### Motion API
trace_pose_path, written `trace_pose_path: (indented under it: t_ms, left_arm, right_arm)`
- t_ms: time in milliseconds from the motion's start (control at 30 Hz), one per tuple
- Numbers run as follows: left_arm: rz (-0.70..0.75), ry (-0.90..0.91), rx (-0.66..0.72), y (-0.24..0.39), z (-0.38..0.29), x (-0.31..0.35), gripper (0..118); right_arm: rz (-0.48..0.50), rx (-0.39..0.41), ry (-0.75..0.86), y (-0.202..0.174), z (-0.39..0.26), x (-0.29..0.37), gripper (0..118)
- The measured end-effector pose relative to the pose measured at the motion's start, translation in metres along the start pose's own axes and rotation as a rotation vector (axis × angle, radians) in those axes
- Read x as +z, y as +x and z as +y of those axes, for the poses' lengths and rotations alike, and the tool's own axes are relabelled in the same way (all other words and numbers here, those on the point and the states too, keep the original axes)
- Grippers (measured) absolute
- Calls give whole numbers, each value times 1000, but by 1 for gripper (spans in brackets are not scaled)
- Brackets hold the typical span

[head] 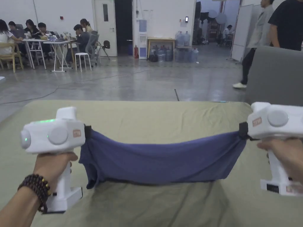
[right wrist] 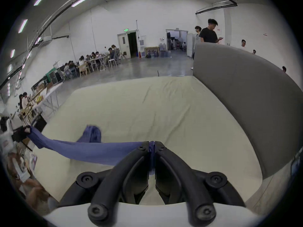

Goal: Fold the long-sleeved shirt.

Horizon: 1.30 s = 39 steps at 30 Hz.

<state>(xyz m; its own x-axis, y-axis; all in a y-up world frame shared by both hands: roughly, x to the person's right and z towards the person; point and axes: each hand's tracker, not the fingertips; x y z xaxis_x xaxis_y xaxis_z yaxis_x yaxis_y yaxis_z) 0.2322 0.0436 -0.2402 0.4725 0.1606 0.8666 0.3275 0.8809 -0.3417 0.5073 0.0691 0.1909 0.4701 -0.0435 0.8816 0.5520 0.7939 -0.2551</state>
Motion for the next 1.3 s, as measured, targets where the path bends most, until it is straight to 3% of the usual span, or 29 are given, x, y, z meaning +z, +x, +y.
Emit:
trace_pose_path:
  t_ms: [167,467,767,1067,1100,1133,1167,1200,1300]
  left_arm:
    - [-9,-16,-86,7,-82,42,1]
    - [51,-149,-55,-5,-185,77,1]
    - [78,-248,-30,-25,-227,101,1]
    - [88,-307,-15,-19,-248,100,2]
    - [90,-311,9,-19,-247,100,10]
    - [88,-315,17,-20,-245,99,54]
    - [88,-323,18,-21,-243,96,103]
    - [87,-347,7,-17,-242,98,118]
    - [87,-292,-32,-17,-228,104,118]
  right_arm:
    - [7,68,-89,10,-93,8,6]
    - [-12,66,-246,14,-215,21,6]
    - [-34,45,-356,25,-269,33,6]
    - [-47,90,-423,22,-288,29,9]
    - [-43,84,-415,23,-287,31,24]
    - [-48,83,-416,23,-285,30,71]
    - [-57,83,-419,24,-284,29,107]
    - [-76,82,-416,24,-283,30,118]
    - [-86,67,-340,26,-263,40,118]
